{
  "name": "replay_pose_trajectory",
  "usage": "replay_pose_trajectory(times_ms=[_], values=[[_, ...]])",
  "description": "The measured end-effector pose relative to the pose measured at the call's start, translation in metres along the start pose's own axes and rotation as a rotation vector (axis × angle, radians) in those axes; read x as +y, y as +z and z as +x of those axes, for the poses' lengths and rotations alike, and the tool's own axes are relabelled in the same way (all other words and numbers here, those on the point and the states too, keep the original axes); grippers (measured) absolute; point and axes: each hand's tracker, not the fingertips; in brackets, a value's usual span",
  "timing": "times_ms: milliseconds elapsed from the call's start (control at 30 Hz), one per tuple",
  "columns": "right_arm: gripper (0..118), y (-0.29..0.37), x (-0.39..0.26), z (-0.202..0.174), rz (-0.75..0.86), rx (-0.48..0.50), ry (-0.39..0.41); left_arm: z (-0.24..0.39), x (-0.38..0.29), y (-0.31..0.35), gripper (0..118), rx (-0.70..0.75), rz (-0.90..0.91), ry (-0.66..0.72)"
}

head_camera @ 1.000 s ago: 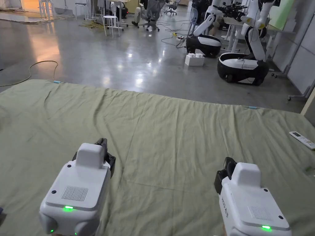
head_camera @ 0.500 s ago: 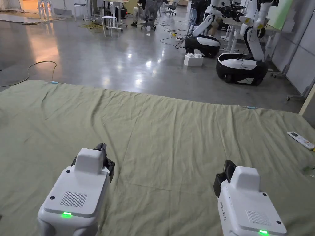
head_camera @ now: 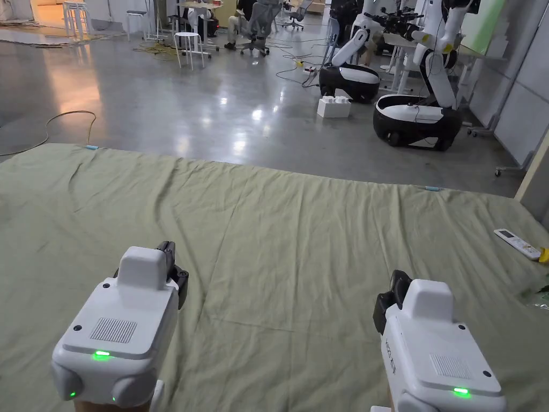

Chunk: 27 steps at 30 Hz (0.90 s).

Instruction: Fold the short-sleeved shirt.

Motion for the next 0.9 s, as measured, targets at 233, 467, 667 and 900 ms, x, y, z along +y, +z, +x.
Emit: replay_pose_trajectory(times_ms=[233, 467, 667, 900], values=[[78, -0.006, -0.001, -0.004, -0.010, -0.019, 0.000, 0.004, -0.001, -0.008, 70, -0.010, -0.050, 0.047], [109, -0.005, -0.001, -0.003, 0.004, -0.002, -0.011, 0.000, 0.002, -0.005, 110, 0.009, -0.016, 0.053], [118, -0.007, 0.001, -0.001, -0.005, 0.008, -0.056, -0.004, 0.006, -0.004, 114, -0.004, -0.007, 0.065], [118, -0.014, 0.007, -0.004, -0.029, -0.064, -0.042, 0.000, 0.005, -0.005, 114, -0.010, -0.016, 0.020]])
